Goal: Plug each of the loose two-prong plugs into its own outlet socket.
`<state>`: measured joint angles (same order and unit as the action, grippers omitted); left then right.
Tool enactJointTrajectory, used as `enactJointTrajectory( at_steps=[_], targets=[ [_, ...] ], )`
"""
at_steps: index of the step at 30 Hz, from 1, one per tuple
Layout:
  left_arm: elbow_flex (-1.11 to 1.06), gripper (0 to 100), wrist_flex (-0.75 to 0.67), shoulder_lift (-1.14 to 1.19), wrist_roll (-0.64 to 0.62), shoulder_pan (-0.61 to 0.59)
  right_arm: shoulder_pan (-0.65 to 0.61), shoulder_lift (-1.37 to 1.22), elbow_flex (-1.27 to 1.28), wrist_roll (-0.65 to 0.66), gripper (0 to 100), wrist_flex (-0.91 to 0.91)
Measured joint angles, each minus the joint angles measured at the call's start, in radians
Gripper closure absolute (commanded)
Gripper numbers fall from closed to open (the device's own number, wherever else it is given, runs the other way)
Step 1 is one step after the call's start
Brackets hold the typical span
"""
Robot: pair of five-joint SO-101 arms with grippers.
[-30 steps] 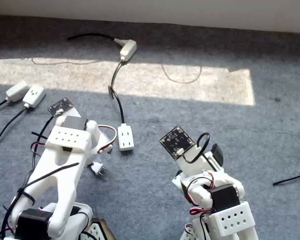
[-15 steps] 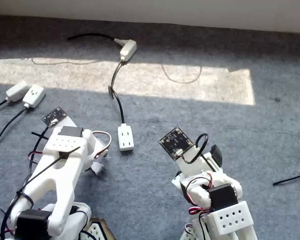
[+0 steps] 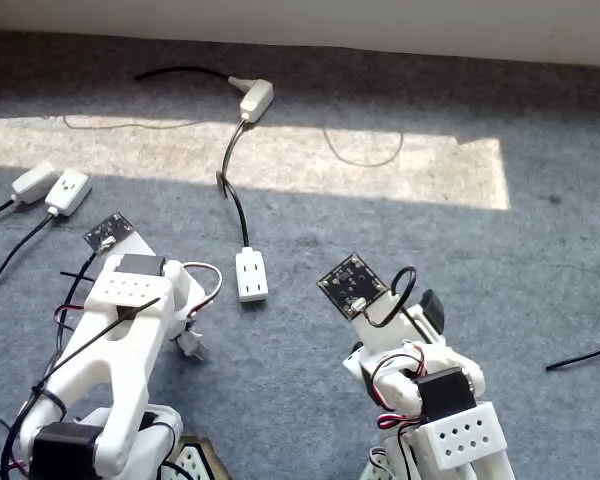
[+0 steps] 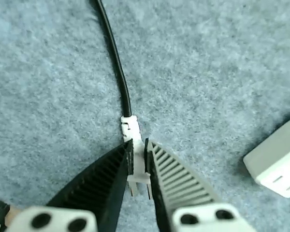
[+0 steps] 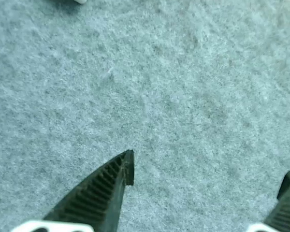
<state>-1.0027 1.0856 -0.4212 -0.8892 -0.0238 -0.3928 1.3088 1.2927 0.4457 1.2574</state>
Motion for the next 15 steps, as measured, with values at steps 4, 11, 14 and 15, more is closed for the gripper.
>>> enactJointTrajectory(
  at_steps=[4,11,14,15],
  targets=[
    [-0.017,95,-0.002,-0.009,0.002,0.005,0.000,0.000,0.000,0.000,56.2,0.000],
    [-0.031,87,-0.002,-0.009,0.061,0.006,0.000,0.000,0.000,0.000,56.2,0.000],
    [-0.054,74,-0.002,-0.008,0.117,0.006,0.000,0.000,0.000,0.000,56.2,0.000],
    [-0.072,71,-0.002,-0.002,0.124,0.006,0.000,0.000,0.000,0.000,56.2,0.000]
  ],
)
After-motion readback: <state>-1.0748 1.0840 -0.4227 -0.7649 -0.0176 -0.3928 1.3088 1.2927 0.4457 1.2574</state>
